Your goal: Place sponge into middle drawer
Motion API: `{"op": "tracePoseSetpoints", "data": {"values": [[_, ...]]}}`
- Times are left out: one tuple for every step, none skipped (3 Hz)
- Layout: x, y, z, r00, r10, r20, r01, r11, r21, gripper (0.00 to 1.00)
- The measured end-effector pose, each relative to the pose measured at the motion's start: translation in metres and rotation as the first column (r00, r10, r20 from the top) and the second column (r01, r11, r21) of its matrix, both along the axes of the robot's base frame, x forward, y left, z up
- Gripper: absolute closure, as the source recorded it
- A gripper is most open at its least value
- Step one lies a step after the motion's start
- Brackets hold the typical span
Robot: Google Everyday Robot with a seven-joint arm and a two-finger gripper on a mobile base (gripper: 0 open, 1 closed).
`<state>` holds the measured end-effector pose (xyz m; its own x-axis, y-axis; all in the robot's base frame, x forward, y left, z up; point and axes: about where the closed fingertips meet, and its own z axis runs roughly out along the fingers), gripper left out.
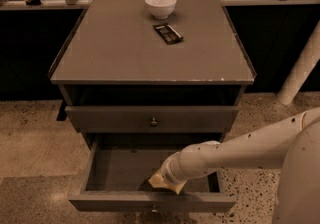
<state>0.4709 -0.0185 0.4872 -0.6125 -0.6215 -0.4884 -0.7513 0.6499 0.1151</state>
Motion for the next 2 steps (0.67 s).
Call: {"op": "tracePoseSetpoints", "data": {"values": [[0.020,-0.003,-0.018,0.9992,-0.039,0.013,0.039,0.999,-0.016,1.00],[0.057,-0.006,-0.049,0.9942,-0.096,0.048,0.099,0.994,-0.050,1.00]]}}
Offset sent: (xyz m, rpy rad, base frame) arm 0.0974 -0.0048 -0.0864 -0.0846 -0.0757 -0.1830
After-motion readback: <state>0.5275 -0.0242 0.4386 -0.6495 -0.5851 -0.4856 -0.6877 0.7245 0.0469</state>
